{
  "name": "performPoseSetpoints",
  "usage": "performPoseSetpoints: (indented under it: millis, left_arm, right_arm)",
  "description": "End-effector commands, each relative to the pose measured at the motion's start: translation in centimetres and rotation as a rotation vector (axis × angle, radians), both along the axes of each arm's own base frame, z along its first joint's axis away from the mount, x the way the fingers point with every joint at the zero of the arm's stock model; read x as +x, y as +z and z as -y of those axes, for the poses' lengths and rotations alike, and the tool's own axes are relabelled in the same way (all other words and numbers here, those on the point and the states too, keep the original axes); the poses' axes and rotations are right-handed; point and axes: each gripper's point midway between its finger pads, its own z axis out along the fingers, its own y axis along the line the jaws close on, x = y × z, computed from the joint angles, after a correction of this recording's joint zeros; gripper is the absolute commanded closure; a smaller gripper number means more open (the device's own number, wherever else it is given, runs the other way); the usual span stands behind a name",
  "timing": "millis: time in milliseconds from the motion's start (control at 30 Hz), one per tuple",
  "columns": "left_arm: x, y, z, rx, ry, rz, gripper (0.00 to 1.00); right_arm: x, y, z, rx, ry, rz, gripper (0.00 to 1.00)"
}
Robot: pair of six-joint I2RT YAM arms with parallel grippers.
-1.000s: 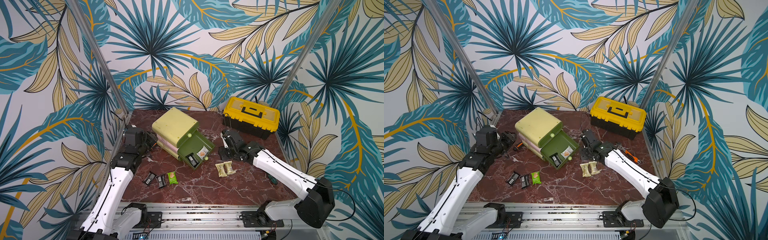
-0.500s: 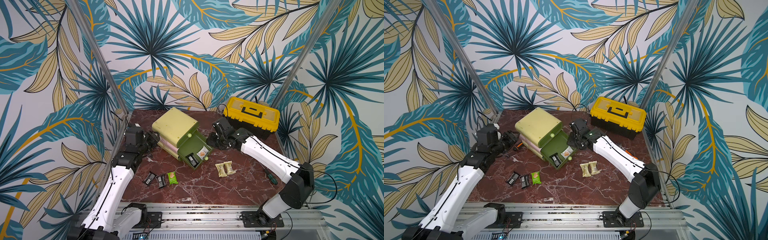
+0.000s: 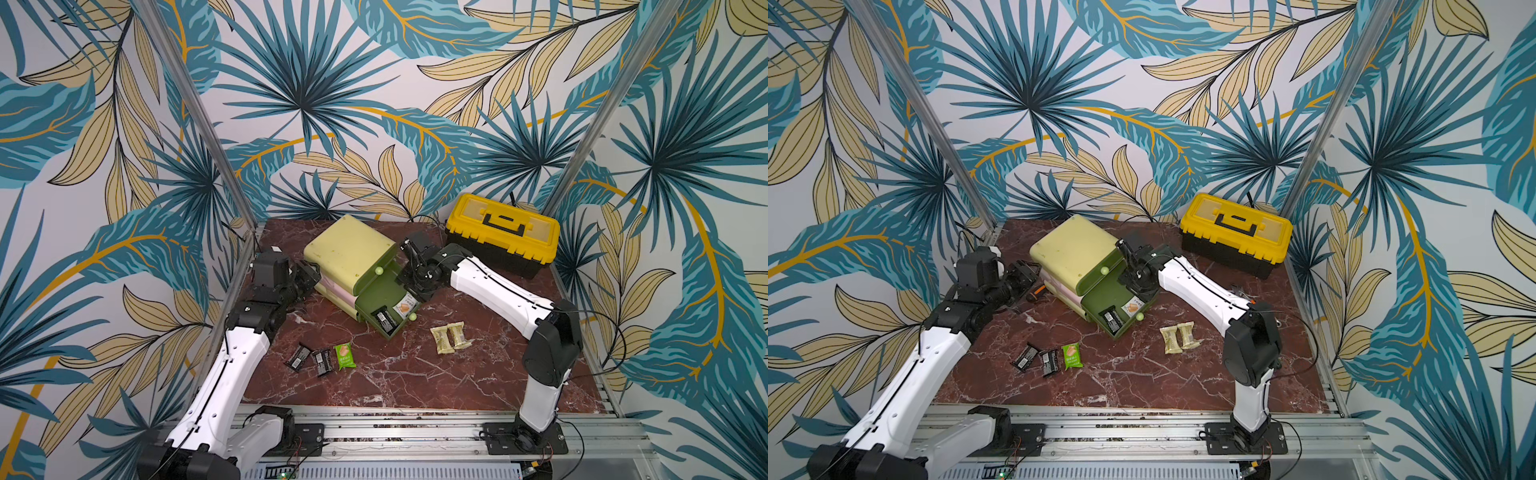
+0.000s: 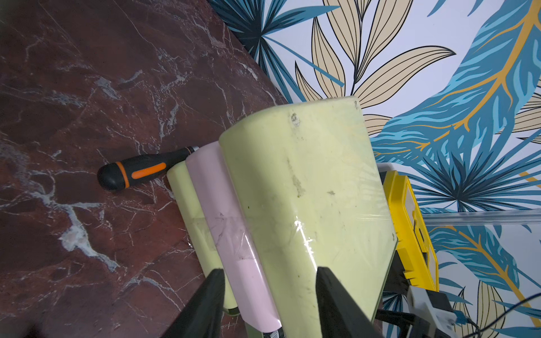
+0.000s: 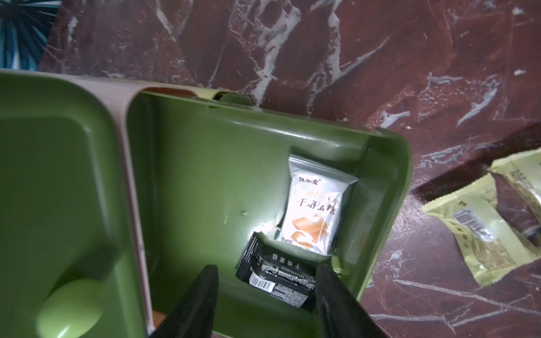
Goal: Take the cookies out of the drawer
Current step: Adjust the cookie in the drawer.
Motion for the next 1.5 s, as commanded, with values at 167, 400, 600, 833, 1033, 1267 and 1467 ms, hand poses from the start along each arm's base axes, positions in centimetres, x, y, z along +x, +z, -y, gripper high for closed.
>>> performPoseSetpoints:
  millis: [167, 400, 600, 833, 1033, 1267, 1467]
  left_arm:
    - [1.7, 4.6, 1.1, 0.003, -0.081, 0.176, 0.44]
    - [2.3, 4.6, 1.6, -0.001, -0.110, 0.183, 0.44]
    - [2.4, 4.1, 1.6, 0.004, -0.112, 0.178, 0.44]
    - [2.7, 3.7, 1.5, 0.006, -0.113, 0.165, 0.44]
    - [3.2, 4.0, 1.2, 0.001, -0.107, 0.185, 0.44]
    - [3.3, 4.1, 0.7, -0.003, -0.099, 0.184, 0.44]
    - [3.4, 4.3, 0.2, 0.002, -0.092, 0.182, 0.44]
  right_arm:
    - [-0.9, -2.4, -0.5, -0.012, -0.044, -0.119, 0.38]
    - [-1.6, -4.2, 0.0, -0.044, -0.095, -0.198, 0.38]
    - [-1.2, -5.1, -0.1, -0.068, -0.091, -0.220, 0.37]
    - [-0.9, -6.1, 0.7, -0.098, -0.101, -0.239, 0.37]
    - [-0.6, -7.3, 0.7, -0.114, -0.095, -0.257, 0.39]
    - [-0.4, -7.8, 0.9, -0.131, -0.088, -0.259, 0.41]
    - [0.5, -7.6, -0.2, -0.112, -0.037, -0.243, 0.46]
